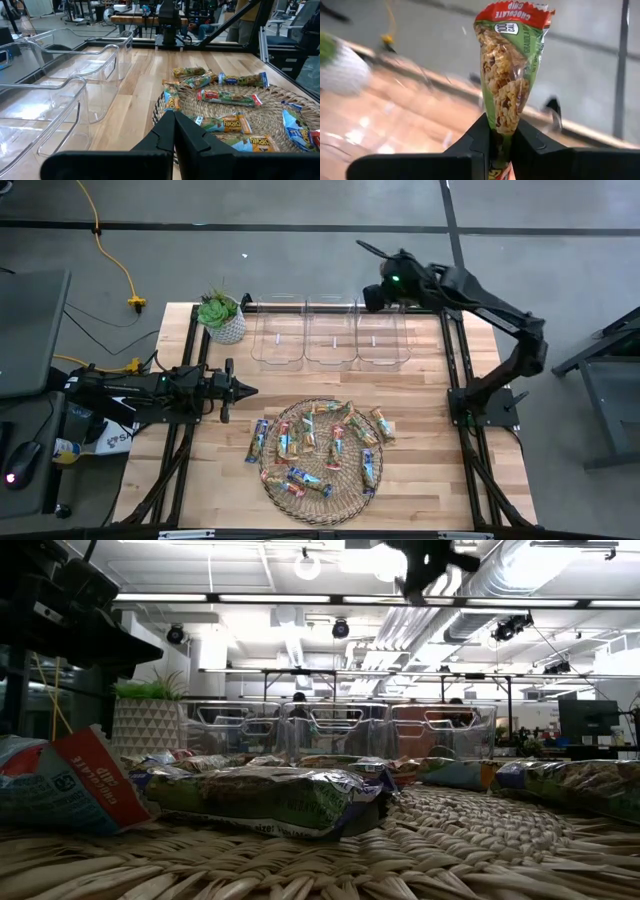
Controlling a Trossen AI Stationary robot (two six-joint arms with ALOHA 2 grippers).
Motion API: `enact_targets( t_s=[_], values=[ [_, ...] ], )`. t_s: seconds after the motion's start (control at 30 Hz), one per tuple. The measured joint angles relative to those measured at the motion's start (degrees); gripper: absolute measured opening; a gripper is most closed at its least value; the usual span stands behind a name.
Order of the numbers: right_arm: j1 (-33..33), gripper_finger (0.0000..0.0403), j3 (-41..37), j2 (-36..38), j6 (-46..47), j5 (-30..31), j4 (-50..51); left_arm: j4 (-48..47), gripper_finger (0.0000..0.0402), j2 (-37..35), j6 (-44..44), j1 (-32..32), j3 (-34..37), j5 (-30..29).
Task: Pick and place Granola Bars by type
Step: Put the red granola bar into the right transparent bin
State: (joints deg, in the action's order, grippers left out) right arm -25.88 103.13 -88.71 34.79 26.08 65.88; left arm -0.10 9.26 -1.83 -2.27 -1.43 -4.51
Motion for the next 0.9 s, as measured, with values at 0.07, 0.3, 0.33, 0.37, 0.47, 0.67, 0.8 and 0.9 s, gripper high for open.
enact_targets(
  t_s=[0.07,0.3,0.33,0.37,0.47,0.67,0.8,0.9],
  values=[
    [-1.8,0.0041,0.0,-2.3,0.4,-2.7,2.7,0.0,0.0001,0.0,0.0,0.0,0.0,0.0],
    [-4.9,0.0035,-2.3,-9.9,-0.2,-8.3,7.0,0.0,0.0001,0.0,0.0,0.0,0.0,0.0],
    [-5.0,0.0036,-3.5,-10.4,-0.2,-8.6,6.5,0.0,0.0001,0.0,0.0,0.0,0.0,0.0],
    [-5.0,0.0038,-4.9,-10.9,-0.2,-9.0,5.9,0.0,0.0001,0.0,0.0,0.0,0.0,0.0],
    [-5.1,0.0040,-10.5,-11.7,-0.3,-11.4,2.8,0.0,0.0001,0.0,0.0,0.0,0.0,0.0],
    [-5.7,0.0036,-23.6,-11.5,1.4,-14.8,-5.1,0.0,0.0001,0.0,0.0,0.0,0.0,0.0],
    [-6.4,0.0038,-29.6,-11.5,1.3,-16.5,-9.5,0.0,0.0001,0.0,0.0,0.0,0.0,0.0],
    [-7.0,0.0044,-32.1,-11.5,1.3,-16.6,-11.4,0.0,0.0001,0.0,0.0,0.0,0.0,0.0]
  ],
)
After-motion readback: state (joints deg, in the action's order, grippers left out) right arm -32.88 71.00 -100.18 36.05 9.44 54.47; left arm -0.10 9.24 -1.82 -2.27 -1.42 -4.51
